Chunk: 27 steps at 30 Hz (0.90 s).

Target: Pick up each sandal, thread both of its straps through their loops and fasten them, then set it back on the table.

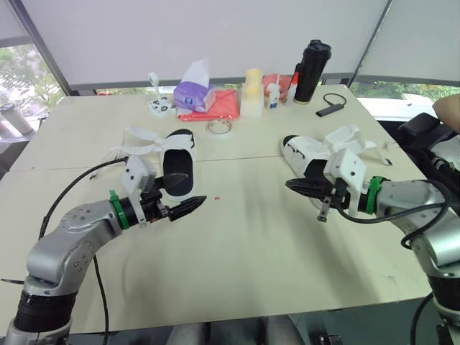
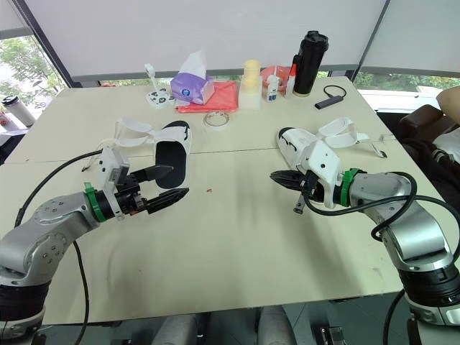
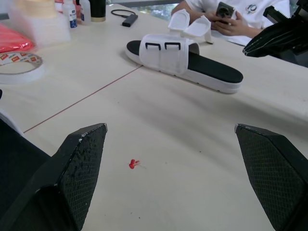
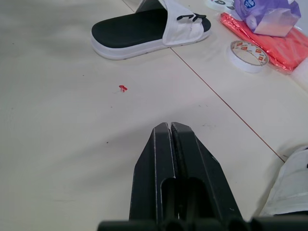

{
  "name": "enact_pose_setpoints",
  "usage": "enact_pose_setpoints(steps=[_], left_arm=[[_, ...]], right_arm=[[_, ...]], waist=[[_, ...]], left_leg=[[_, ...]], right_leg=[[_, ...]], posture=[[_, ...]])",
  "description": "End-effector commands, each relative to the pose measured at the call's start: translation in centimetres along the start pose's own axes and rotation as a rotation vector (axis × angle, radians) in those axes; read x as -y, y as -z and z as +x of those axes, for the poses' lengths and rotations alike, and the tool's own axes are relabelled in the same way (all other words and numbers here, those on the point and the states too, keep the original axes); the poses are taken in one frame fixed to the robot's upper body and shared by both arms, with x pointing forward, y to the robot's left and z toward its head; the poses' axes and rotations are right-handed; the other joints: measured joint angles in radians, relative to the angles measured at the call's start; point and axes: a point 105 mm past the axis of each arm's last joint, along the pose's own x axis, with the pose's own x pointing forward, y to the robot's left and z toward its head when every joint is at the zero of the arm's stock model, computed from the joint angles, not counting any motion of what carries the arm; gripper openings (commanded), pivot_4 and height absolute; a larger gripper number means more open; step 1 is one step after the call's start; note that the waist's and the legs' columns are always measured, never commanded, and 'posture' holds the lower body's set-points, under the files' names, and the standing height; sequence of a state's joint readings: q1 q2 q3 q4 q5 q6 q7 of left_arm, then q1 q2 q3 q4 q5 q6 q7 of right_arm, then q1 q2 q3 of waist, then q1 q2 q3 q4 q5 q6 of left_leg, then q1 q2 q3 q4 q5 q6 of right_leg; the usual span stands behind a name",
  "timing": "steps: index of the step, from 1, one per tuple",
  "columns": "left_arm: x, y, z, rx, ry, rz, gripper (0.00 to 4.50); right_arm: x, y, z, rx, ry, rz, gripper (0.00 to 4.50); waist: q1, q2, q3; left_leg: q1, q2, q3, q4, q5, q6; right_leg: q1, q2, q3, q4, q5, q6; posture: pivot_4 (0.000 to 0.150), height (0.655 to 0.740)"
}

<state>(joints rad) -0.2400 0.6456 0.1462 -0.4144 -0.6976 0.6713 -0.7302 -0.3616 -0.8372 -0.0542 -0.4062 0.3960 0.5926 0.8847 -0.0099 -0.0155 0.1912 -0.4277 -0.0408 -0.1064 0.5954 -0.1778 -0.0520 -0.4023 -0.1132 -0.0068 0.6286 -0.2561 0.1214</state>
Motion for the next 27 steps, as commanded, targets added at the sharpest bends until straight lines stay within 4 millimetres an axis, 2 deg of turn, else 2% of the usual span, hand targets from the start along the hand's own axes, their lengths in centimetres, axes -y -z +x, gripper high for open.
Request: enact_pose_setpoints(steps=[1,2,5,8,12,17,23,27], left_arm=[[0.4,-0.9,0.2,0.029,0.022,0.032,4.43],[0.4,-0.9,0.2,0.031,0.023,0.032,4.43],[0.4,-0.9,0.3,0.030,0.026,0.030,4.50],[0.5,-0.8,0.3,0.029,0.028,0.030,4.50],[0.5,-0.8,0.3,0.031,0.032,0.027,4.50],[0.6,-0.7,0.5,0.032,0.037,0.022,4.50],[0.8,-0.6,0.6,0.033,0.044,0.017,4.50],[1.1,-0.5,0.8,0.038,0.051,0.012,4.50]], right_arm=[[0.3,-0.8,-0.3,0.023,0.028,-0.023,0.00],[0.3,-0.8,-0.3,0.022,0.031,-0.022,0.00],[0.9,-0.4,-0.4,0.004,0.064,-0.020,0.90],[1.0,0.2,-0.5,-0.038,0.076,-0.053,2.39],[3.0,0.6,-0.6,-0.066,0.196,-0.130,4.43],[5.8,2.2,-1.0,-0.192,0.343,-0.331,4.47],[7.4,2.3,-0.9,-0.224,0.414,-0.485,4.47],[9.8,3.0,-0.3,-0.322,0.482,-0.766,4.47]], waist=[[0.000,0.000,0.000],[0.000,0.000,0.000],[0.000,0.000,0.000],[0.001,0.000,0.000],[0.000,0.000,0.000],[-0.001,0.000,0.000],[-0.002,0.000,0.000],[-0.004,0.000,0.000]], left_leg=[[0.000,0.000,0.000,0.000,0.000,0.000],[0.000,0.000,0.000,0.000,0.000,0.000],[0.000,0.000,0.000,0.000,0.000,0.000],[0.000,0.000,0.000,0.000,0.000,0.000],[0.000,0.000,0.000,0.000,0.000,0.000],[0.000,0.000,0.000,0.000,0.000,0.000],[0.000,0.000,0.001,0.000,0.000,0.000],[0.001,0.000,0.002,0.000,0.000,0.000]], right_leg=[[0.000,0.000,0.000,0.000,0.000,0.000],[0.000,0.000,0.000,0.000,0.000,0.000],[0.000,0.000,0.000,0.000,0.000,0.000],[0.000,0.000,0.000,0.000,0.000,0.000],[0.000,0.000,0.000,0.000,0.000,0.000],[0.000,0.000,0.000,0.000,0.000,0.000],[0.000,0.000,0.000,0.001,0.000,0.000],[0.000,0.000,0.001,0.001,0.000,0.000]], posture=[[0.150,0.7400],[0.150,0.7400],[0.150,0.7400],[0.150,0.7400],[0.150,0.7400],[0.150,0.7400],[0.150,0.7400],[0.150,0.7400]])
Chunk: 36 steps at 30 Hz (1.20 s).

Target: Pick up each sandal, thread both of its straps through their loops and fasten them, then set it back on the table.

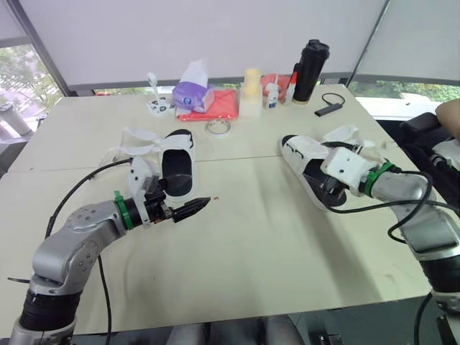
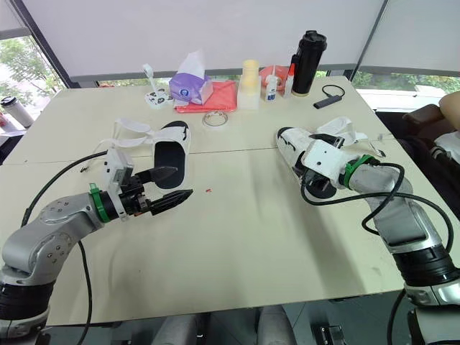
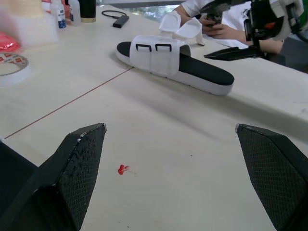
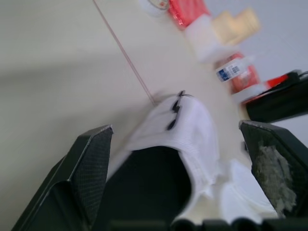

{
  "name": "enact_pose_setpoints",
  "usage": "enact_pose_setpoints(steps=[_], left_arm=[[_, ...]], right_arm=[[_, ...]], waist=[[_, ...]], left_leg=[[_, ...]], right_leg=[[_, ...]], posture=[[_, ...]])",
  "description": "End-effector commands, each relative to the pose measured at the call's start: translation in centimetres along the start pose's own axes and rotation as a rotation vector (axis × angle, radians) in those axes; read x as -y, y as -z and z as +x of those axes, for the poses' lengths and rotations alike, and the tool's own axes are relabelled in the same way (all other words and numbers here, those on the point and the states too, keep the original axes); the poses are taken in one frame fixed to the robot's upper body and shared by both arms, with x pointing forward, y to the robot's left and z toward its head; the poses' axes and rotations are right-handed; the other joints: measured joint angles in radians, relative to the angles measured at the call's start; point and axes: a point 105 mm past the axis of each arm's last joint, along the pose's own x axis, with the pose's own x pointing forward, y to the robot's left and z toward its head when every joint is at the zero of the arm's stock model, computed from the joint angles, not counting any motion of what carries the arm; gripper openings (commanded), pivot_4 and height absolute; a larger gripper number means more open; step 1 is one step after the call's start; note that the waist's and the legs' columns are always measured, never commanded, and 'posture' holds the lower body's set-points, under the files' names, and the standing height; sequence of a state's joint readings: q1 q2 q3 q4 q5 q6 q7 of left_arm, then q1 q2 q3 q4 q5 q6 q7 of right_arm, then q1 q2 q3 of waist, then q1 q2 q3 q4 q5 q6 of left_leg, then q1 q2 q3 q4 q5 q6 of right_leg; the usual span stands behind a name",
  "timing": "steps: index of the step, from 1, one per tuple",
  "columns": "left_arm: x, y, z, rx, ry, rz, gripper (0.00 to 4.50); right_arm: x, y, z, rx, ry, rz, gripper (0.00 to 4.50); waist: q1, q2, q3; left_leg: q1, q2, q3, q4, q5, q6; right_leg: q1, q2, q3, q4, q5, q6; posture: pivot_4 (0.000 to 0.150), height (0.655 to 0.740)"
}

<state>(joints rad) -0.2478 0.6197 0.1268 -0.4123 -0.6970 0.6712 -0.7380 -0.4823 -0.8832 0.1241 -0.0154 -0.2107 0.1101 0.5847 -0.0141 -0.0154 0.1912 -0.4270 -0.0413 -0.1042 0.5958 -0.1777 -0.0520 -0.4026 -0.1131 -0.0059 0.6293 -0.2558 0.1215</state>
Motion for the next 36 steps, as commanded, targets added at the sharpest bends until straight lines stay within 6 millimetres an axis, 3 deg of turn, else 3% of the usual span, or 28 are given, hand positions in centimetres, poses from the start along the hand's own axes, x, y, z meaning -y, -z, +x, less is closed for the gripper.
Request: enact_pose_setpoints(steps=[1,6,10,31,34,36], left_arm=[[0.6,-0.6,0.3,0.027,0.021,0.028,4.50],[0.8,-0.4,0.4,0.033,0.011,0.033,4.50],[0.9,-0.4,0.3,0.042,-0.002,0.034,4.50],[1.3,-0.5,0.2,0.062,-0.033,0.036,4.50],[1.3,-0.5,0.2,0.062,-0.036,0.037,4.50],[1.4,-0.5,0.2,0.061,-0.037,0.037,4.50]], right_arm=[[2.2,0.2,1.1,-0.013,0.105,-0.226,4.47],[2.2,1.7,2.3,-0.036,0.105,-0.290,4.47],[0.6,3.1,3.5,-0.071,0.006,-0.318,4.47],[1.2,3.6,8.7,-0.127,0.124,-0.442,4.47],[1.2,3.5,9.0,-0.131,0.118,-0.469,3.63],[1.2,3.5,9.1,-0.131,0.114,-0.474,2.68]], waist=[[0.000,0.000,0.000],[0.001,0.000,0.000],[-0.001,0.000,0.000],[-0.008,0.001,0.000],[-0.006,0.001,0.000],[-0.007,0.001,0.000]], left_leg=[[0.000,0.000,0.000,0.000,0.000,0.000],[0.000,0.000,0.001,0.000,0.000,0.000],[0.000,0.000,0.001,0.000,0.000,0.000],[0.001,0.000,0.001,0.000,0.001,-0.001],[0.001,0.000,0.001,0.000,0.001,-0.001],[0.001,0.000,0.001,0.000,0.001,-0.001]], right_leg=[[0.000,0.000,0.000,0.000,0.000,0.000],[-0.001,0.000,0.001,0.001,0.000,0.000],[0.000,0.000,0.001,0.001,0.000,0.000],[0.000,0.001,0.002,0.002,0.001,0.000],[0.000,0.001,0.002,0.002,0.001,0.001],[0.000,0.001,0.002,0.002,0.001,0.002]], posture=[[0.150,0.7400],[0.150,0.7400],[0.150,0.7400],[0.150,0.7400],[0.150,0.7400],[0.150,0.7400]])
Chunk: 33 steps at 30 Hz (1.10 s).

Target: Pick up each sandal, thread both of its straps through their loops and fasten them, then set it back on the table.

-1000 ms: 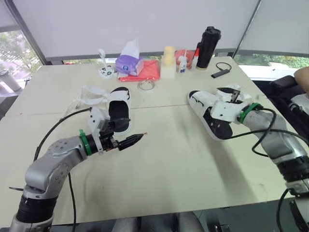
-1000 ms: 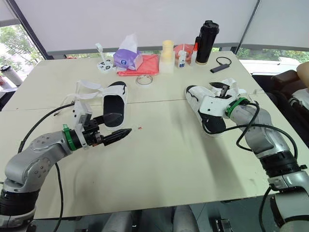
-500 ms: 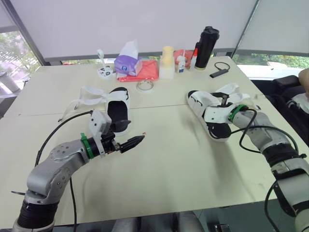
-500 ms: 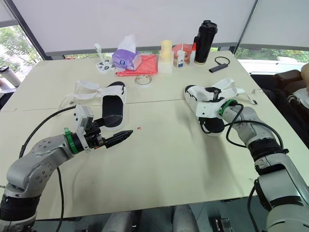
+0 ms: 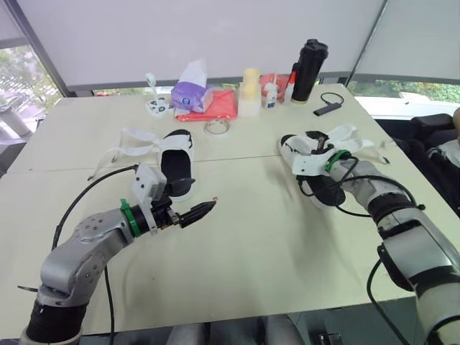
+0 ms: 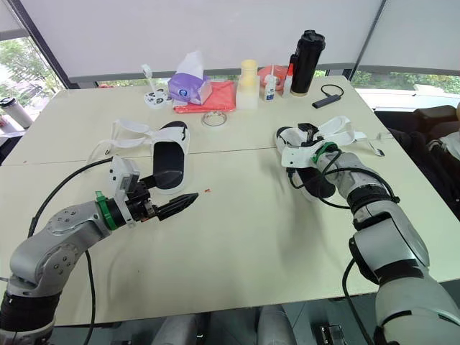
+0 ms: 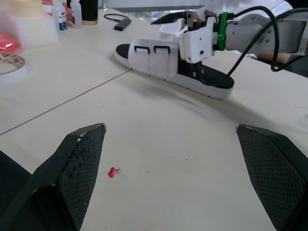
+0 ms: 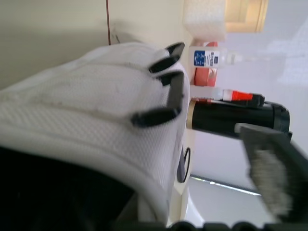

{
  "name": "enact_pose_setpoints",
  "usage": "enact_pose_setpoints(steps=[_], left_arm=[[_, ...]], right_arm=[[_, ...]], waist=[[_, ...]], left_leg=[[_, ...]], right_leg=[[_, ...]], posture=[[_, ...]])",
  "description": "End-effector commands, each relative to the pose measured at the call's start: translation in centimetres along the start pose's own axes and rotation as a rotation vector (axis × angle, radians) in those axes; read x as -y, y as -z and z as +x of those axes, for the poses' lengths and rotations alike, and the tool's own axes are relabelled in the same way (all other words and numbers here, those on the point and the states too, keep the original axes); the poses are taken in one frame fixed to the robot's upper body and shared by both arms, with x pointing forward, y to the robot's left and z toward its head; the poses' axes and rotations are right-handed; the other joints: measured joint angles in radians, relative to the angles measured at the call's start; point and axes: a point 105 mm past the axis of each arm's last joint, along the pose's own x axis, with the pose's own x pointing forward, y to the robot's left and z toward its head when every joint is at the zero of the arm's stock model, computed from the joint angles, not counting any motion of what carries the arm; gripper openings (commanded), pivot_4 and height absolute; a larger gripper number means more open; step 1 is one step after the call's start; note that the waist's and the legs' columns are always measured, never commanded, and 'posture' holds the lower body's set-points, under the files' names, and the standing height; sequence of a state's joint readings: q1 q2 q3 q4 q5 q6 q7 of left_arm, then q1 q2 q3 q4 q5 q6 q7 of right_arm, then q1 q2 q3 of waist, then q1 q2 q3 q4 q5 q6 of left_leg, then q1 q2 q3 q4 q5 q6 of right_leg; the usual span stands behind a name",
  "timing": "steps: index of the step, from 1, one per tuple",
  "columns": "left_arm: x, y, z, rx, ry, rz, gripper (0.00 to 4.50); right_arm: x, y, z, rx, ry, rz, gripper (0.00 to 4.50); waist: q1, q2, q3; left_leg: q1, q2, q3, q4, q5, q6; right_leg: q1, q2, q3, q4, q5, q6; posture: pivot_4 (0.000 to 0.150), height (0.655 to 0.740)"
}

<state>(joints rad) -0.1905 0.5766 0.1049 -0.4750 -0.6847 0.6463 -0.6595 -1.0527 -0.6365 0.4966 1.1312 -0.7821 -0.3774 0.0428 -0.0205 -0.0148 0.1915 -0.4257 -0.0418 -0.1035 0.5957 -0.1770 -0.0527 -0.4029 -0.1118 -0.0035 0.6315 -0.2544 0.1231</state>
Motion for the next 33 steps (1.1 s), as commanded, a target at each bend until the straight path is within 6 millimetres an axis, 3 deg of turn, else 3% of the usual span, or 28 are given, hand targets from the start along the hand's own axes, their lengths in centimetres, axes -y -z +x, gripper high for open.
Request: enact_pose_setpoints(steps=[1,5,11,14,19,26,29,33], left_arm=[[0.4,-1.1,-0.2,0.038,0.004,0.040,4.50],[0.4,-1.1,-0.2,0.035,0.002,0.040,4.50],[0.5,-1.0,-0.2,0.033,0.003,0.036,4.50],[0.7,-1.0,-0.2,0.024,0.018,0.038,4.50],[0.0,-1.2,-0.3,0.024,0.018,0.031,4.50],[-0.5,-1.2,-0.2,-0.002,0.052,0.023,4.50],[-0.7,-1.4,-0.1,-0.011,0.076,0.026,4.50],[-1.0,-1.4,0.0,-0.030,0.106,0.036,4.50]], right_arm=[[1.4,-0.1,0.2,0.006,0.041,-0.017,2.11],[1.2,-0.3,0.2,0.019,0.039,-0.015,0.07],[1.4,-0.6,0.2,0.039,0.061,0.005,0.02],[2.7,-2.5,-0.6,0.185,0.128,-0.055,0.02],[3.9,-7.7,-4.6,0.538,0.225,-0.174,0.02],[1.7,-13.1,-11.4,0.927,0.180,-0.315,0.02],[0.5,-14.7,-13.7,1.073,0.141,-0.365,0.02],[0.1,-16.2,-15.1,1.202,0.129,-0.410,0.02]], waist=[[0.000,0.000,0.000],[-0.002,0.000,0.000],[-0.005,0.000,0.000],[-0.008,0.001,0.000],[-0.017,0.002,0.001],[-0.018,0.002,0.001],[-0.018,0.002,0.001],[-0.020,0.002,0.001]], left_leg=[[0.000,0.000,0.000,0.000,0.000,0.000],[0.000,0.000,0.000,0.000,0.000,0.000],[0.000,0.000,0.000,0.000,0.000,0.000],[0.000,0.000,0.000,0.000,0.000,0.000],[0.000,0.000,-0.001,-0.001,0.000,0.000],[0.000,0.000,-0.001,-0.001,0.000,0.000],[0.000,0.000,-0.001,0.000,0.000,0.000],[0.001,0.001,-0.001,0.000,0.000,0.000]], right_leg=[[0.000,0.000,0.000,0.000,0.000,0.000],[0.000,0.000,0.000,0.000,0.000,0.001],[0.000,0.001,0.000,0.000,0.001,0.001],[0.000,0.001,0.000,0.000,0.001,0.001],[-0.001,0.001,0.001,0.000,0.001,0.002],[-0.001,0.001,0.001,0.001,0.001,0.002],[0.000,0.001,0.001,0.001,0.001,0.002],[0.000,0.001,0.001,0.001,0.001,0.001]], posture=[[0.150,0.7400],[0.150,0.7400],[0.150,0.7400],[0.150,0.7400],[0.150,0.7400],[0.150,0.7400],[0.150,0.7400],[0.150,0.7400]])
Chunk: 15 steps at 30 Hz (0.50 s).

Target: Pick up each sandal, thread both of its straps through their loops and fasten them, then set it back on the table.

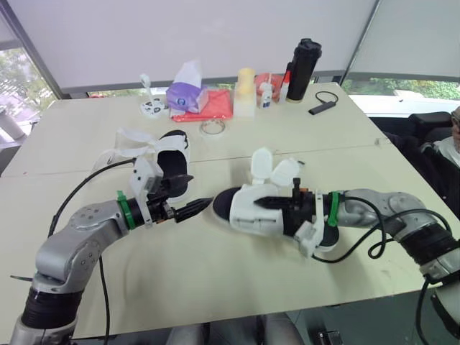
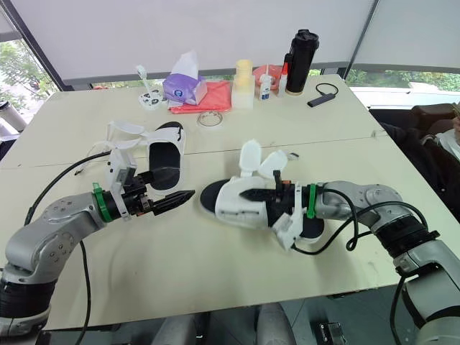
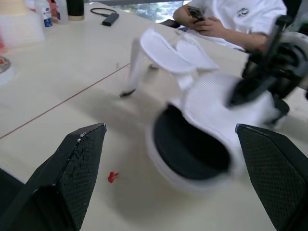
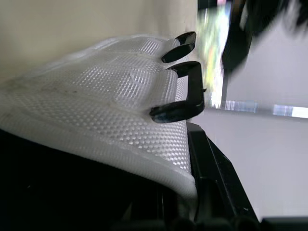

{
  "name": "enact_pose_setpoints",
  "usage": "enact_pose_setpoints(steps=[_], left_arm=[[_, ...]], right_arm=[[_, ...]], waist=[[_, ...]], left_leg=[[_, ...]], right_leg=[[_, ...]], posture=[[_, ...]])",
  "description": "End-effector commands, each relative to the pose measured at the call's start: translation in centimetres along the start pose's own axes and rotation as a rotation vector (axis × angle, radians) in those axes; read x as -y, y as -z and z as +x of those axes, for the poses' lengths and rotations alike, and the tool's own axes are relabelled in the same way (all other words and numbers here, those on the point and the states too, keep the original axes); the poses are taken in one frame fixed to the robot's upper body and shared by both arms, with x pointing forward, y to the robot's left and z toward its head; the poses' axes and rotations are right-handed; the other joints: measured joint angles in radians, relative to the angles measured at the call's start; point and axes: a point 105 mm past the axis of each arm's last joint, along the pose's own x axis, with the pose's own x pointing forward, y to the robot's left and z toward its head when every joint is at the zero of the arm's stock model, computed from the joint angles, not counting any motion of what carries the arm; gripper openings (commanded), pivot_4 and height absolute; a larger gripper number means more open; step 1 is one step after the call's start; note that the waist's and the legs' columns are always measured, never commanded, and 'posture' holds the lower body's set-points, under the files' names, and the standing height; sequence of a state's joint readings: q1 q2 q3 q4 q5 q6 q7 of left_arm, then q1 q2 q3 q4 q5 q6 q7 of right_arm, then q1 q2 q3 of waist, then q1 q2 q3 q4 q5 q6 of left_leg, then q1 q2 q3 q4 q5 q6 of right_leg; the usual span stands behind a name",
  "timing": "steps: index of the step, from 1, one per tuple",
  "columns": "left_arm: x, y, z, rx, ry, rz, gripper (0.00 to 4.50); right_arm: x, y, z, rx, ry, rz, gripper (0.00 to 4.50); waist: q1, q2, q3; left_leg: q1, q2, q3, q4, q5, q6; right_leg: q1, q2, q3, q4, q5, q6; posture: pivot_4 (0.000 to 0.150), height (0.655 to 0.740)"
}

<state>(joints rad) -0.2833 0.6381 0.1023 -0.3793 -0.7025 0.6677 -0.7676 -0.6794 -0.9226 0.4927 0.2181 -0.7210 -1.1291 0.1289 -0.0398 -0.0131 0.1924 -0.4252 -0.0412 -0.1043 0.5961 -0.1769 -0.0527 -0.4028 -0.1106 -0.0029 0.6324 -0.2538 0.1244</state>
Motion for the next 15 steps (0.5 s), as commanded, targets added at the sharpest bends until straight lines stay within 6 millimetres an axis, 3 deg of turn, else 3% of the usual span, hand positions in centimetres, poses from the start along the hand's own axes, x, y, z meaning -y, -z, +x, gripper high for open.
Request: enact_pose_setpoints(steps=[1,7,15], left_arm=[[0.0,-0.8,0.0,0.008,0.035,0.025,4.50],[-0.2,-1.6,0.7,0.031,0.055,0.034,4.50],[0.1,-1.1,0.5,0.019,0.045,0.049,4.50]], right_arm=[[2.4,-1.0,0.3,0.104,0.051,-0.082,0.02],[1.4,-2.2,1.6,0.229,-0.020,-0.117,0.02],[-0.6,-2.1,2.3,0.261,-0.108,-0.080,0.02]], waist=[[-0.002,0.000,0.000],[-0.002,0.000,0.000],[-0.001,0.000,0.000]], left_leg=[[0.000,0.000,0.000,0.000,0.000,0.000],[0.000,0.000,0.000,0.000,0.000,0.000],[0.000,0.000,-0.001,0.000,0.000,0.000]], right_leg=[[0.000,0.000,0.000,0.000,0.000,0.000],[0.000,0.001,0.000,0.000,0.000,0.000],[0.000,0.001,0.000,0.000,0.000,0.000]], posture=[[0.150,0.7400],[0.150,0.7400],[0.150,0.7400]])
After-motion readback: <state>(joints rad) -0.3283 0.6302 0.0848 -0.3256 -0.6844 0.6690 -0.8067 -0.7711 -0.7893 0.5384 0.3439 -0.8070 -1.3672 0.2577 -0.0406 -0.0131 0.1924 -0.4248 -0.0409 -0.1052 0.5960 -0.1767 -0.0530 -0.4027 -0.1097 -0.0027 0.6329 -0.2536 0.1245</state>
